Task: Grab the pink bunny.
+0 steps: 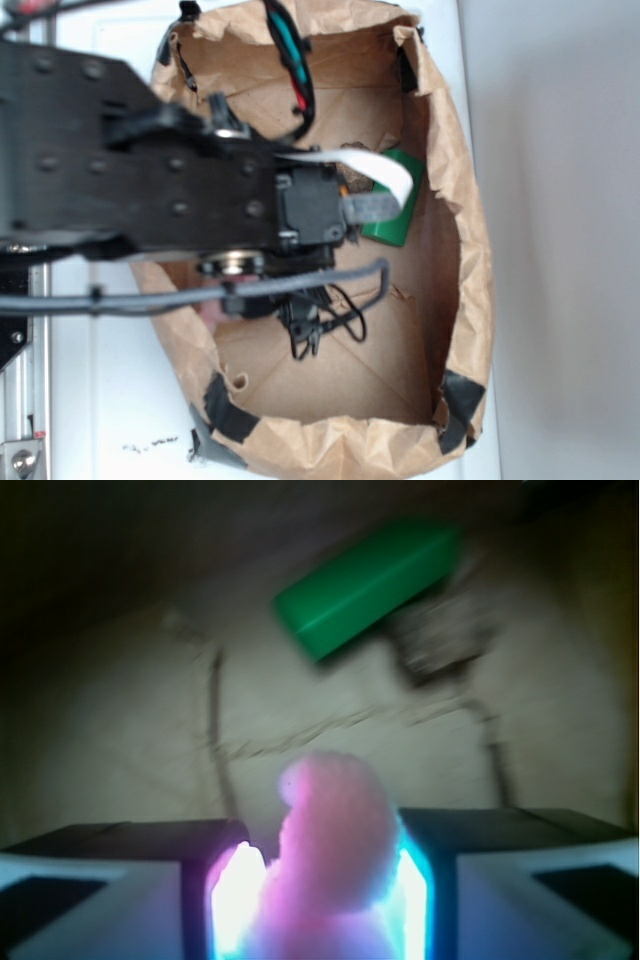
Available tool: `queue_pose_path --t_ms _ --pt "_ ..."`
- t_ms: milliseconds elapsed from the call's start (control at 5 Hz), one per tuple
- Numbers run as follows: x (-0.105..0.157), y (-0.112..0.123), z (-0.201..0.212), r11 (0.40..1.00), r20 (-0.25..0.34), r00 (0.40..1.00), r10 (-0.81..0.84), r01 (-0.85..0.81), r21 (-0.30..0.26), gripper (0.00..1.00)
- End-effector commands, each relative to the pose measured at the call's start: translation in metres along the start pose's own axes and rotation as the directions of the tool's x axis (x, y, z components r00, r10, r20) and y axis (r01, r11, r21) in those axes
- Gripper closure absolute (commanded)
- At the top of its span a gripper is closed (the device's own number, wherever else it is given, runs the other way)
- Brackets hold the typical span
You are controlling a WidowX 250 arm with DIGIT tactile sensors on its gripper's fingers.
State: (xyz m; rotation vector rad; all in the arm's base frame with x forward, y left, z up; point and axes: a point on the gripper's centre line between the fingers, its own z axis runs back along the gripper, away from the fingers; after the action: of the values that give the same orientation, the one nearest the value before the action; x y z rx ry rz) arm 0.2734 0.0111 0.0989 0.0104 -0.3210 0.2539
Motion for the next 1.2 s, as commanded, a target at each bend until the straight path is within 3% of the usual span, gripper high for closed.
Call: queue_pose_path --t_ms 0,400,600,1000 --pt "0.028 -0.007 0.05 0.995 0.157 0.984 -0.086 0.078 0.06 1.0" --pt "0.046 -0.014 0.058 0.986 0.069 0.985 -0.157 0.153 0.061 1.0" --pt "0.054 -0.004 0.066 0.988 0.043 0.987 -0.152 0.152 0.001 1.0" --pt "0.053 -0.004 0.065 0.99 0.051 0.989 -0.138 0.139 -0.009 1.0"
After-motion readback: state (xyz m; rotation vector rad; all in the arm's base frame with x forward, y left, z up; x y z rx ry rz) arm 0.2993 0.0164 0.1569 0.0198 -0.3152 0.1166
